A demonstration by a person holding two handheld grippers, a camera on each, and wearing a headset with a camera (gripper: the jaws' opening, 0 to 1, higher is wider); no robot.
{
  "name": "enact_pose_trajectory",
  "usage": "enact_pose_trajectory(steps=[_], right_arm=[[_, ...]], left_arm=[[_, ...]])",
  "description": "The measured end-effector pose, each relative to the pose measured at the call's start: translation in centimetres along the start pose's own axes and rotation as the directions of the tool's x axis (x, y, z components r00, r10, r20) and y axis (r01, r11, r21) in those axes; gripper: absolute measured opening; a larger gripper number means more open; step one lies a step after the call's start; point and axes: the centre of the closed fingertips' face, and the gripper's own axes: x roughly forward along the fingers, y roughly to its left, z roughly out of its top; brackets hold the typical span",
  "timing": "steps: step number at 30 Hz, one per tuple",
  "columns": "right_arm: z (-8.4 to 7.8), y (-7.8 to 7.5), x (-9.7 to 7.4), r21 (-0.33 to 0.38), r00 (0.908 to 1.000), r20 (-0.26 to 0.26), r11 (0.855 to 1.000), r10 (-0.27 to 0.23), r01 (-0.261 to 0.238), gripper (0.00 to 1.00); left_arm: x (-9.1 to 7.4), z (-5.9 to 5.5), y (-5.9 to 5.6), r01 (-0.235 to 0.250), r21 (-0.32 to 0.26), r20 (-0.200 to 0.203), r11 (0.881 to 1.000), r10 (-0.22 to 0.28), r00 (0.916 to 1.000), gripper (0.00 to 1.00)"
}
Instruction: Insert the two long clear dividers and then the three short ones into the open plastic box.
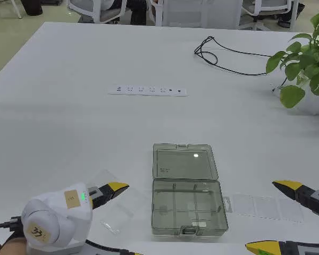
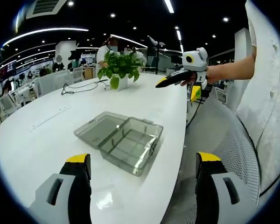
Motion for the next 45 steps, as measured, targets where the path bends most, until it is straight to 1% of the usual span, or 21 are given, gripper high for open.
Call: enact_pose_trajectory(steps=[2,21,25,40,45], right_arm=[[-0.16,-0.20,-0.03,0.001,1.0000,0.001,1.000,0.000,0.000,0.89],[-0.04,-0.02,0.04,0.008,1.0000,0.003,1.000,-0.004,0.004,0.89],[-0.36,-0.34,-0.06,0.010,1.0000,0.002,1.000,-0.005,0.005,0.89],[-0.33,-0.20,0.00,0.017,1.0000,0.004,1.000,-0.007,0.006,0.89],[-0.39,-0.26,-0.07,0.017,1.0000,0.001,1.000,-0.004,0.004,0.89]], left_arm=[[0.03,0.01,0.02,0.001,-0.001,-0.001,1.000,-0.001,1.0000,0.94],[0.11,0.04,-0.01,0.007,-0.002,-0.003,1.000,-0.007,1.0000,0.93],[0.21,0.05,0.00,0.009,-0.003,-0.005,1.000,-0.009,1.0000,0.93],[0.28,-0.04,-0.01,0.016,-0.001,-0.012,1.000,-0.016,0.9998,0.93],[0.35,0.11,0.02,0.015,-0.001,-0.012,1.000,-0.015,0.9998,0.92]])
